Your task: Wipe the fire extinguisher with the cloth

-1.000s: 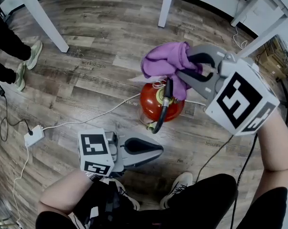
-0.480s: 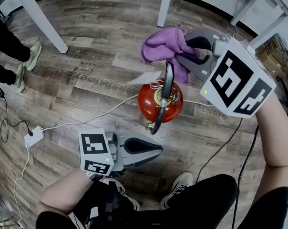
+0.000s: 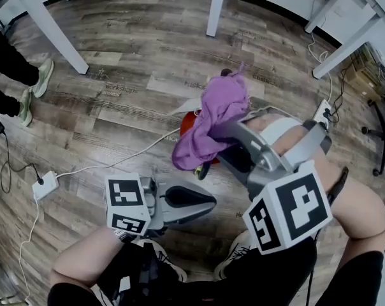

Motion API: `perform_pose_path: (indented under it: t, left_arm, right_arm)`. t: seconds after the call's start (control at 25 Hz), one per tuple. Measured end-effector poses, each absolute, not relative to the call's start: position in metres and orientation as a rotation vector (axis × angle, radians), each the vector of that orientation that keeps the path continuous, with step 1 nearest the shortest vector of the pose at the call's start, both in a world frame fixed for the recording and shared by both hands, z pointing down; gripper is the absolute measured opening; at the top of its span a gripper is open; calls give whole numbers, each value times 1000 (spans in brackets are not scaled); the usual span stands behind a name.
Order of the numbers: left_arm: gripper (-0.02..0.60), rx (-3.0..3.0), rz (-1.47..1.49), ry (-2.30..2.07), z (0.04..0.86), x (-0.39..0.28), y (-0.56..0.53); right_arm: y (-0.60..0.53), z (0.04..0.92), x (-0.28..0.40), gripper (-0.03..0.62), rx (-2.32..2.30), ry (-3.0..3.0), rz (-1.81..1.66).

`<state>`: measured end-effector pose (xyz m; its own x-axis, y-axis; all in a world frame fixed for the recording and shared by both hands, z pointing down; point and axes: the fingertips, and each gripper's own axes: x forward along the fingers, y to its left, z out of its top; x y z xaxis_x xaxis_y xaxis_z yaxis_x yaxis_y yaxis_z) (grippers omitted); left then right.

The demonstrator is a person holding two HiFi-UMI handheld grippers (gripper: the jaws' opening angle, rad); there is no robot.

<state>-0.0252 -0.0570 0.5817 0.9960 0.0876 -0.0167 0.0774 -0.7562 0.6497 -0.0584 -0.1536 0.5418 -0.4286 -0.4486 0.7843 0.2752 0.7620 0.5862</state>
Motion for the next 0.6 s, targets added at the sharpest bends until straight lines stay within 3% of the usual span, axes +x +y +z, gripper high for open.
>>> perform_pose_path:
  t: [0.4,0.6]
  left_arm:
    - [-2,2438,22,123,581,-26,-54]
    - [-2,2423,14,133,580,-24,-52]
  right_arm:
    - [-125,551,-59,51,91,-1886,-796]
    - [-93,555,-57,52,-36,-2226,-249]
